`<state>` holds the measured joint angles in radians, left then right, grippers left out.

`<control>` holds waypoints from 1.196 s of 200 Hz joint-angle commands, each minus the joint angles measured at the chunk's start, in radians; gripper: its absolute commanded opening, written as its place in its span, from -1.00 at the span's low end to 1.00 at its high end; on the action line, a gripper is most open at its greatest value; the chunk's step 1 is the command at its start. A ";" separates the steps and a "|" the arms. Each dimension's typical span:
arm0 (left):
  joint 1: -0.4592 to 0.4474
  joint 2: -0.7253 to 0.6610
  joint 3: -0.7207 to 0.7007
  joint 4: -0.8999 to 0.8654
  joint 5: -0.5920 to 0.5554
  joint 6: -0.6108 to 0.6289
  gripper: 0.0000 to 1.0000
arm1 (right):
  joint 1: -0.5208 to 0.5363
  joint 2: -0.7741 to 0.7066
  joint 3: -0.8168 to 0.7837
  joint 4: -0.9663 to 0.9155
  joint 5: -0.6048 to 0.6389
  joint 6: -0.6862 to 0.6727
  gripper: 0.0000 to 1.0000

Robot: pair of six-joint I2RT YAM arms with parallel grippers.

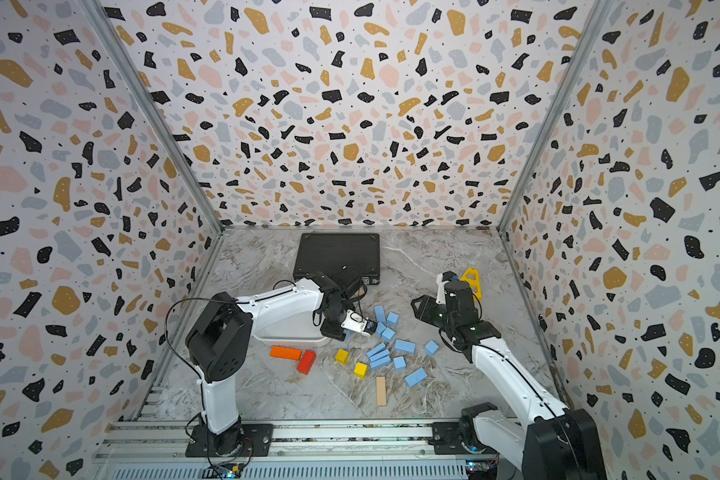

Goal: Pick out the blue building blocks
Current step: Pick up the building block from the center of the board.

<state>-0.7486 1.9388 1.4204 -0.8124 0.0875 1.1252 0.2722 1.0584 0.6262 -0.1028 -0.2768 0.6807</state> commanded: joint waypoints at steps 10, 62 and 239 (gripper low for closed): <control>-0.006 0.027 -0.004 -0.002 -0.006 -0.015 0.16 | -0.004 -0.033 -0.006 -0.015 0.008 -0.016 -0.06; -0.012 0.041 -0.003 -0.023 -0.007 -0.011 0.09 | -0.005 -0.047 -0.016 -0.017 0.017 -0.020 -0.07; -0.021 -0.070 0.111 -0.204 0.011 -0.064 -0.54 | -0.005 -0.088 -0.016 -0.070 0.020 -0.071 -0.09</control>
<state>-0.7620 1.9564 1.4601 -0.9211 0.0879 1.0946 0.2718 0.9764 0.5968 -0.1368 -0.2535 0.6445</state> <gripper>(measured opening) 0.298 0.461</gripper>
